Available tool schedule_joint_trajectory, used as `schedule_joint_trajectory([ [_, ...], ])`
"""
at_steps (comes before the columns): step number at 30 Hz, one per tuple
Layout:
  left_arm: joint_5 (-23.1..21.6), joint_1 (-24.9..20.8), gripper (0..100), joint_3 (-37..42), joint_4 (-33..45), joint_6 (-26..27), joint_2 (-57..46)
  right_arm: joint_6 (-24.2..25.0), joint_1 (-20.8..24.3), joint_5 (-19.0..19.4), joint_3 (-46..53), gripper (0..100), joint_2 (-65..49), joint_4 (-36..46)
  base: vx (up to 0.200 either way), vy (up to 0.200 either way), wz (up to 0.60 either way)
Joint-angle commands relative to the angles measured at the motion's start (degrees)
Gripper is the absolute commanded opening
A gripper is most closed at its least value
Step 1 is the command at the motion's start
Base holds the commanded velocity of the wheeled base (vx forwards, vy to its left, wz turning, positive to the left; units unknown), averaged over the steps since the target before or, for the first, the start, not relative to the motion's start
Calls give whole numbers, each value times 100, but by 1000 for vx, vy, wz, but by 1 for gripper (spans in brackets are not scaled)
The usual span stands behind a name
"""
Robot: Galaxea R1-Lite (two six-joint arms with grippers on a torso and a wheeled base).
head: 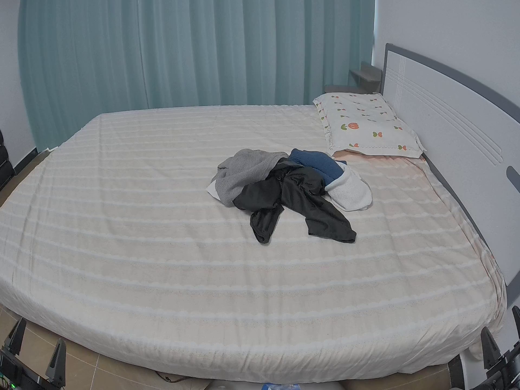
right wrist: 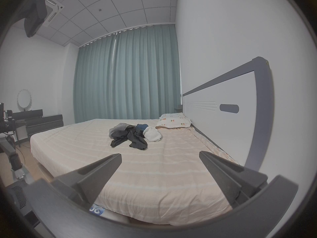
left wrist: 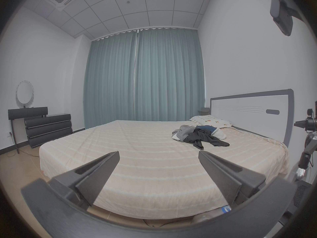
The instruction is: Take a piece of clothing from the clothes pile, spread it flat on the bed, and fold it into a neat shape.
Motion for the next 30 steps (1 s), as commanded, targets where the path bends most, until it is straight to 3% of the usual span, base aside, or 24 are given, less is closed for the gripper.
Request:
schedule_joint_trajectory([
  [1, 4, 2, 100, 92, 0, -4, -101, -34, 11, 110, -39, 100, -59, -21, 0, 0, 0],
  [4, 4, 2, 100, 92, 0, -4, -101, 89, 55, 242, -1164, 100, 574, 110, 0, 0, 0],
  [8, 4, 2, 100, 92, 0, -4, -101, -236, 73, 505, -1279, 100, 1365, 225, 0, 0, 0],
  [9, 4, 2, 100, 92, 0, -4, -101, -254, 82, 752, -1296, 100, 1954, 84, 0, 0, 0],
  [14, 4, 2, 100, 92, 0, -4, -101, 273, 134, 962, -1349, 100, 3378, -347, 0, 0, 0],
  [16, 4, 2, 100, 92, 0, -4, -101, 467, 424, 971, -1586, 100, 4380, -821, 0, 0, 0],
  [22, 4, 2, 100, 92, 0, -4, -101, 634, 1127, 857, -2149, 100, 6656, -1858, 0, 0, 0],
  [30, 4, 2, 100, 92, 0, -4, -101, 1161, 1848, -294, -3573, 100, 9864, -3326, 0, 0, 0],
])
